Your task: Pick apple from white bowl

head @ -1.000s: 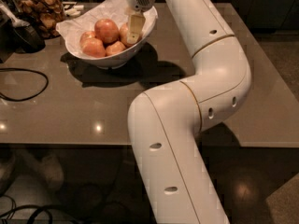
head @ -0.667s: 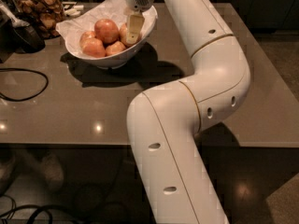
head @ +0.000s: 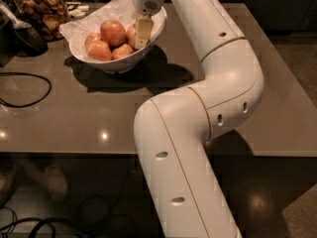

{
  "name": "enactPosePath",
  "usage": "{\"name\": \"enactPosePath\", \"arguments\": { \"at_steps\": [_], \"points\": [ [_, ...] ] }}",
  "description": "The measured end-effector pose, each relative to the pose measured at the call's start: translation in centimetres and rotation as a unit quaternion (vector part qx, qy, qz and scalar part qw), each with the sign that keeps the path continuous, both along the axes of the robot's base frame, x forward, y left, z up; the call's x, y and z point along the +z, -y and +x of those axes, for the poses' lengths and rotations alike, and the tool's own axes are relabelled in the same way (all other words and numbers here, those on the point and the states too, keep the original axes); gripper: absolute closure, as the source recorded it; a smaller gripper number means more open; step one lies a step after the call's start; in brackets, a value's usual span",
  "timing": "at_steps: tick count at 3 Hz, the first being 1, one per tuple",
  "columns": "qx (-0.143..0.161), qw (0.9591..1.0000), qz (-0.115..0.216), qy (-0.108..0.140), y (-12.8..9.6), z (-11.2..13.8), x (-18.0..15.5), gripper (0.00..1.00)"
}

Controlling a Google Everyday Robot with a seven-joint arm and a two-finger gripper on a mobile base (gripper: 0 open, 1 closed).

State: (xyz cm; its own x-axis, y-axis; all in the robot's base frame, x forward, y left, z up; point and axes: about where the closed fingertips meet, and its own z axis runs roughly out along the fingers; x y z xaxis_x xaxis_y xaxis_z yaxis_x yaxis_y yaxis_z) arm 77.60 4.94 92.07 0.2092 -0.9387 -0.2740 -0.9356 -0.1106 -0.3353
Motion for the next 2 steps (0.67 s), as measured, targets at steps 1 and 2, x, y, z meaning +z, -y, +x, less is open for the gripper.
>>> {"name": "enactPosePath", "arguments": {
  "at_steps": [1, 2],
  "points": [
    [0.006, 1.0, -0.008, 0.001, -0.35, 0.27, -0.54, 0.3],
    [0.011, 0.9998, -0.013, 0.002, -0.59, 0.4, -0.89, 0.3]
  ]
}}
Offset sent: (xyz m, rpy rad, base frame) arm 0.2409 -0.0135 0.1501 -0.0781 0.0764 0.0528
